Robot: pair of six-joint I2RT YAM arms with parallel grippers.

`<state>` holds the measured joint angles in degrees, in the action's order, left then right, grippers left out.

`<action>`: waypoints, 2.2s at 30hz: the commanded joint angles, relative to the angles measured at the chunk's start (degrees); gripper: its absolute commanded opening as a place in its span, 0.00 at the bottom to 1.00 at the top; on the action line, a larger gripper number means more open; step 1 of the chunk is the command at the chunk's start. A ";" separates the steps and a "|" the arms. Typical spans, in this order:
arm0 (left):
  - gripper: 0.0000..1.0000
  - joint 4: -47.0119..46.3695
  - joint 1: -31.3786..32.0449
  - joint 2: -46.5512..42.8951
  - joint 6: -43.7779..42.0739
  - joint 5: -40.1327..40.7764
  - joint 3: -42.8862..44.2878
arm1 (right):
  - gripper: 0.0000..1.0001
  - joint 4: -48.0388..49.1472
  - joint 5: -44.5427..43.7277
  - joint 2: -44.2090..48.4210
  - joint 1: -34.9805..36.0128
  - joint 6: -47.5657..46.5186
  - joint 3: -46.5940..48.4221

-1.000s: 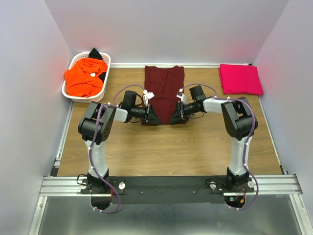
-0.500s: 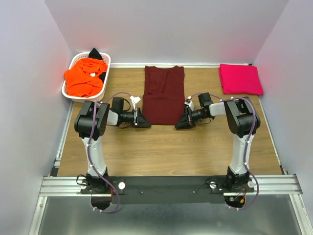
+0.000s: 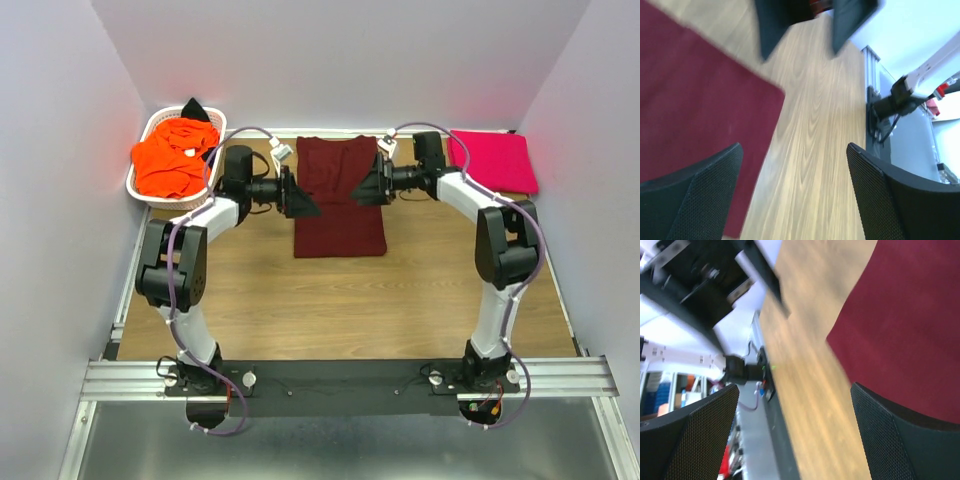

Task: Fold and stack the t-shirts
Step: Fold the tshirt

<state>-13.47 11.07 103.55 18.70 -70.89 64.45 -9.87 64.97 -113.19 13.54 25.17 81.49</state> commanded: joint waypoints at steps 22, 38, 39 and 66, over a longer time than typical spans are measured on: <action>0.94 -37.87 -4.39 31.80 34.22 9.63 11.84 | 1.00 9.34 -3.71 -27.52 -3.61 8.14 15.37; 0.95 -6.34 -5.97 3.70 -0.77 14.81 5.42 | 1.00 3.48 0.42 -5.83 -4.22 -0.53 12.37; 0.95 -2.30 -5.80 2.03 -9.56 15.60 6.21 | 1.00 -4.90 -0.19 -4.43 -4.22 -9.35 12.81; 0.35 28.15 18.28 -10.04 -84.62 41.01 -9.96 | 0.50 -20.37 -44.23 14.40 11.33 -73.95 -17.24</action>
<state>15.59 28.58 89.56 -63.07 -32.73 52.51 -34.83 24.29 -98.98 24.29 -46.06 65.47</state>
